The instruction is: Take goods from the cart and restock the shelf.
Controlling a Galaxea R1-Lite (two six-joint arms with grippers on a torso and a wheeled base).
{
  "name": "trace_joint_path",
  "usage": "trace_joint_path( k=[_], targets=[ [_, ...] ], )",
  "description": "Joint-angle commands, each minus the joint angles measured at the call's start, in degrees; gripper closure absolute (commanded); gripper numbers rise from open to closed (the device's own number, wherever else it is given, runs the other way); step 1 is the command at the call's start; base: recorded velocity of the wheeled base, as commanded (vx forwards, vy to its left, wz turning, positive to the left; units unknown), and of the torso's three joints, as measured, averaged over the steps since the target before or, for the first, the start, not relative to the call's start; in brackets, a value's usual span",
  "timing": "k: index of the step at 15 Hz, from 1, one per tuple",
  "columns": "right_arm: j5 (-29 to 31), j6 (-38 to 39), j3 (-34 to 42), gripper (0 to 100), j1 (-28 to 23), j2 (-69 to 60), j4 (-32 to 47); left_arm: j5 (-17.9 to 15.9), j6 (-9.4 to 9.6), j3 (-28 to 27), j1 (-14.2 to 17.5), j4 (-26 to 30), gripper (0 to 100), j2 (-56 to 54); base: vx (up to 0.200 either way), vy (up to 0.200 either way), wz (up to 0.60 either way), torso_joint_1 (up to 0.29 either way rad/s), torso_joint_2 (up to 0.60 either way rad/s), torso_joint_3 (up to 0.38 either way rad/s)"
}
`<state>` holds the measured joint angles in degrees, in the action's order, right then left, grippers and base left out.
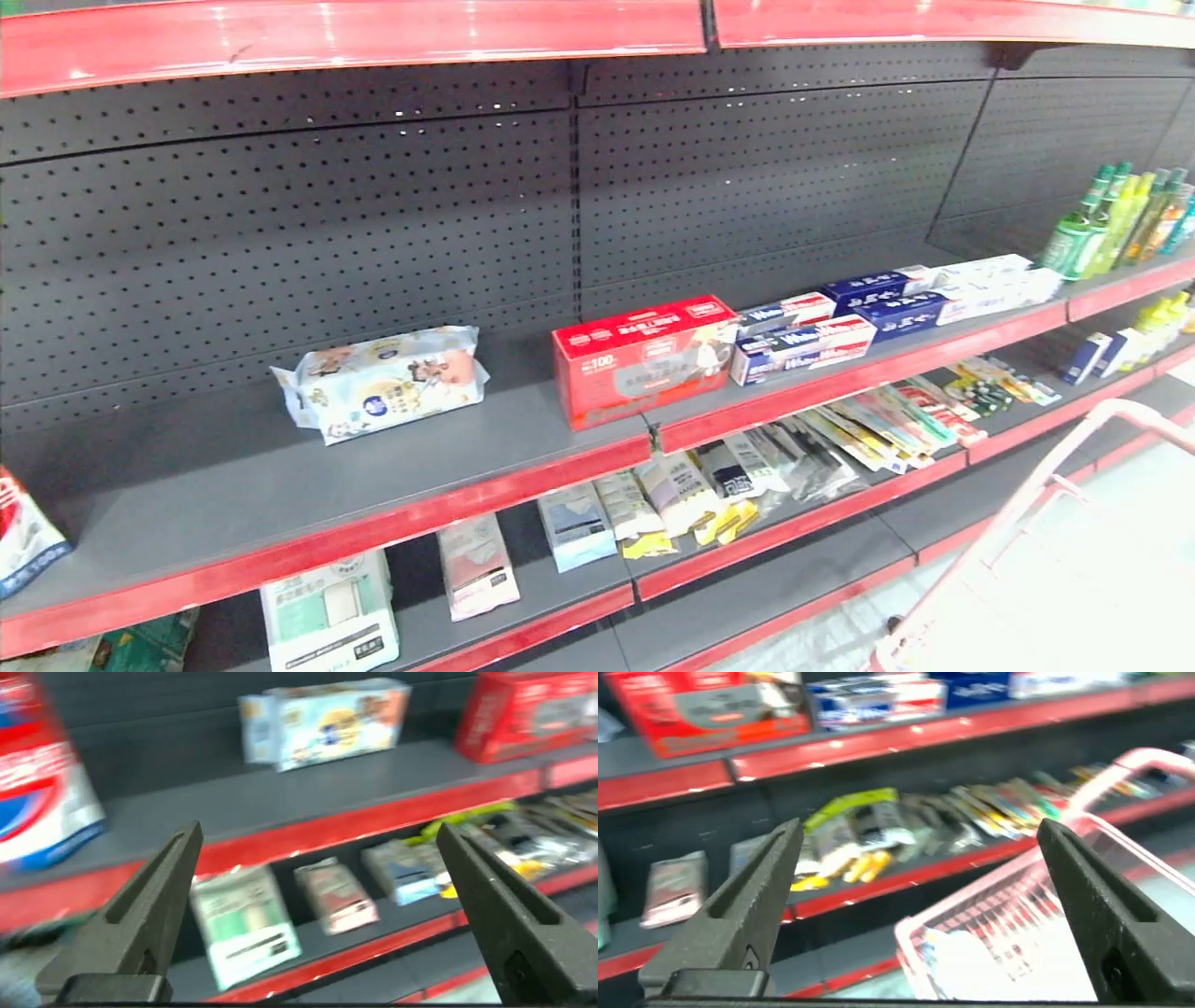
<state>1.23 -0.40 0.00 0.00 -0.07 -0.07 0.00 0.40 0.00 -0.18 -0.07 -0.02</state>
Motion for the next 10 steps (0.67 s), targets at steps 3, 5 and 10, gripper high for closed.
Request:
trace_joint_path(
  k=[3, 5, 10],
  targets=[
    [0.0, -0.04, 0.0, 0, 0.0, 0.07, -0.01, 0.0, 0.04, 0.0, 0.01, -0.01, 0, 0.02, 0.0, 0.0, -0.6, 0.001, 0.0, 0.002],
    [0.0, -0.04, 0.0, 0, 0.0, 0.07, -0.01, 0.0, 0.04, 0.0, 0.01, -0.01, 0, 0.02, 0.0, 0.0, -0.6, 0.002, 0.0, 0.002],
    [0.0, -0.04, 0.0, 0, 0.0, 0.07, -0.01, 0.0, 0.04, 0.0, 0.01, -0.01, 0, 0.02, 0.0, 0.0, -0.6, 0.0, 0.0, 0.002]
  ],
)
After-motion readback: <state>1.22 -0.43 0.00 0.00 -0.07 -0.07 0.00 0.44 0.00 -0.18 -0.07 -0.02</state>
